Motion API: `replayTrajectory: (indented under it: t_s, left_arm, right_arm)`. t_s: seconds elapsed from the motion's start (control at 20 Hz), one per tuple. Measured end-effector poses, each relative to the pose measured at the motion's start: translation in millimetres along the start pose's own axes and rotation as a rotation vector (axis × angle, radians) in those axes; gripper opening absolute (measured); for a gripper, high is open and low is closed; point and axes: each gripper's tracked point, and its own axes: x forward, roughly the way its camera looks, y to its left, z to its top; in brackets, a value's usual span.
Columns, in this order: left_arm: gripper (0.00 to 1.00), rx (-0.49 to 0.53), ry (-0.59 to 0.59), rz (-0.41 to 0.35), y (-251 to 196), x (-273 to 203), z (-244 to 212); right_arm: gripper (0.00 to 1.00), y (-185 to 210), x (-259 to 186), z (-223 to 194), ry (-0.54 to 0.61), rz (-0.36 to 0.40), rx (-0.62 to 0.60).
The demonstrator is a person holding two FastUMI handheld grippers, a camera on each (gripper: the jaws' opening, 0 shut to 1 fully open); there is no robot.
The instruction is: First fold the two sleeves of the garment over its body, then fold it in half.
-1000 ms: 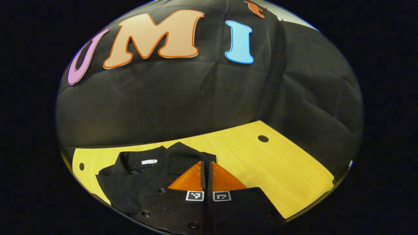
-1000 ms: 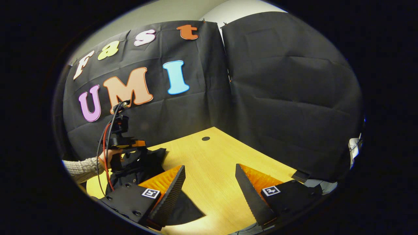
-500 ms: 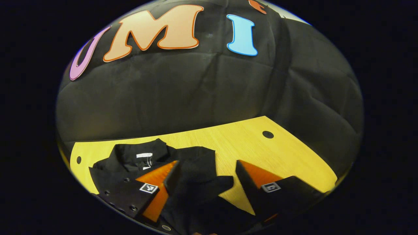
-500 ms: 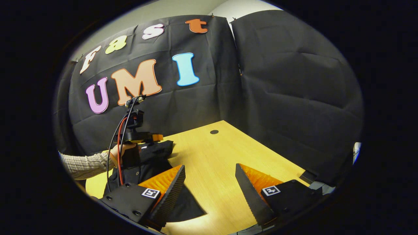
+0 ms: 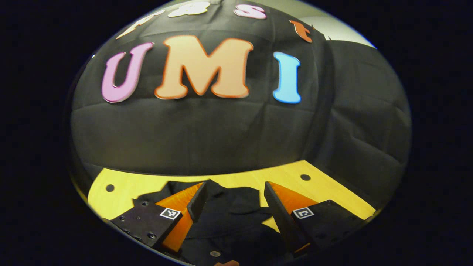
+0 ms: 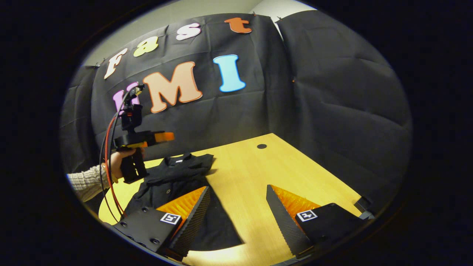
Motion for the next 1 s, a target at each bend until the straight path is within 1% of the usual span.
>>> replayTrajectory:
  t_s: [0.05,0.15,0.3,0.45,0.65,0.8,1.0]
  left_arm:
    - [0.93,-0.002,-0.025,0.030,16.7,-13.5,7.7]
    - [0.93,0.000,-0.039,0.096,48.8,-47.3,11.8]
    - [0.93,-0.023,-0.040,0.184,81.1,-100.5,-3.6]
    - [0.94,-0.022,0.013,0.273,101.1,-153.5,-49.0]
    - [0.93,-0.035,0.113,0.341,108.3,-214.7,-115.2]
    - [0.93,-0.071,0.185,0.400,114.4,-251.2,-162.7]
    - [0.94,-0.123,0.283,0.463,113.3,-285.4,-209.8]
  right_arm:
    - [0.97,6.2,2.4,-3.7,0.011,0.026,-0.013]
    - [0.97,19.7,4.3,-10.4,0.033,0.079,-0.045]
    - [0.97,34.8,10.0,-28.5,0.073,0.152,-0.093]
    - [0.98,41.9,16.9,-49.5,0.130,0.198,-0.104]
    - [0.97,49.2,17.9,-72.3,0.140,0.207,-0.177]
    - [0.98,54.4,18.2,-93.6,0.167,0.227,-0.213]
    - [0.98,54.9,18.3,-122.7,0.226,0.237,-0.224]
